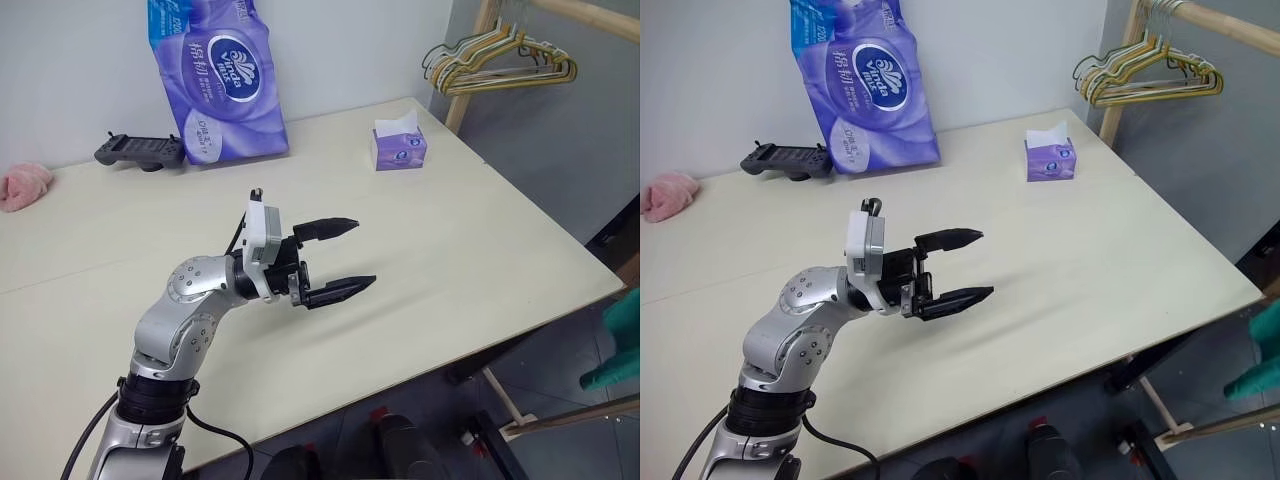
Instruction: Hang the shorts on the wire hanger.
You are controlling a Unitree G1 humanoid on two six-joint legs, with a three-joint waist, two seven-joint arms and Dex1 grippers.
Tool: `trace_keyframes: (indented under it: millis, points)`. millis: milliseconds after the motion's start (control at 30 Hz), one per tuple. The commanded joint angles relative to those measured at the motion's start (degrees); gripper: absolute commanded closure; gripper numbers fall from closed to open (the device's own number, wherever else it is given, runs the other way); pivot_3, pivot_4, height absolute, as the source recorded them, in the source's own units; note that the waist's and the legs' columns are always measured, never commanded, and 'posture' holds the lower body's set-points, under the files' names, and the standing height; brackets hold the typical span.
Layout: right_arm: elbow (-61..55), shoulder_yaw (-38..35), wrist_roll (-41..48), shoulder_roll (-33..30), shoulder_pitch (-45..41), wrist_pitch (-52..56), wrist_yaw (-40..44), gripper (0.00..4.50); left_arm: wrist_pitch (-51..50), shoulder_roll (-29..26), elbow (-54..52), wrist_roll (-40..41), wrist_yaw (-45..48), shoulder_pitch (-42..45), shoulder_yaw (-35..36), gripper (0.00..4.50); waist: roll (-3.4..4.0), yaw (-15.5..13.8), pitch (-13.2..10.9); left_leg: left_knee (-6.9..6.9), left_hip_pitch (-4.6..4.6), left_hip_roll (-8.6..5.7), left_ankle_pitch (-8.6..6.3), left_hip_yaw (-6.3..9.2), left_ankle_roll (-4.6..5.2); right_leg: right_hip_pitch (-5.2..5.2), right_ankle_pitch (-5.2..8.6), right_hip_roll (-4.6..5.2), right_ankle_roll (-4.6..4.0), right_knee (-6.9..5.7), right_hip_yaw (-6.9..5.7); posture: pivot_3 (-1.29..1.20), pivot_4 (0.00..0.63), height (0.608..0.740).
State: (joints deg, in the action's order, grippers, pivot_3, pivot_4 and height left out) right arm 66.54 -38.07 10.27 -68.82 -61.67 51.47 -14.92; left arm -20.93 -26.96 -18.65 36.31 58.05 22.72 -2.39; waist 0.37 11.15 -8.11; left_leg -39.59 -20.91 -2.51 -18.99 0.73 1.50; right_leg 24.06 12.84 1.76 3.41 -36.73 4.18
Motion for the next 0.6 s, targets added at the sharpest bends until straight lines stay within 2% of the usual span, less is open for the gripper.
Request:
trace_keyframes:
  millis: [33,200,333,600]
  points:
    - [-2.68,1.83,0.24,-1.95,0.57,-0.06,1.71,0.03,0.24,-0.47,-1.90,0.91,0.14,0.50,0.79,0.00,-0.01,0.01,-0.01,0.00,0.00,0.00,0.00,0.00,0.00,0.00,0.00,0.00,0.00,0.00,0.00,-0.25,0.149,0.740]
    - [-11.54,4.57,0.54,-1.51,4.46,8.80,5.07,0.03,0.24,-0.63,-2.27,1.10,0.34,-0.13,0.89,0.00,-0.02,-0.04,-0.01,0.00,0.00,0.01,-0.01,0.01,0.00,0.00,0.00,0.00,0.00,-0.01,0.00,-0.26,0.152,0.740]
    - [-21.65,3.83,0.86,-0.82,10.96,16.74,7.54,0.03,0.42,-0.19,-2.30,1.01,0.15,-0.26,0.52,0.00,-0.02,-0.09,-0.01,-0.04,-0.01,0.02,-0.01,0.03,0.01,0.00,0.00,0.00,0.01,-0.02,-0.01,-0.26,0.152,0.740]
    - [-51.49,-6.82,-1.62,4.28,22.35,36.91,8.81,0.03,0.64,0.74,-2.00,0.95,0.26,-0.21,-0.07,0.00,0.00,-0.09,0.00,-0.11,-0.02,0.05,-0.06,0.06,-0.03,0.00,0.03,0.01,0.06,-0.08,-0.01,-0.29,0.154,0.740]
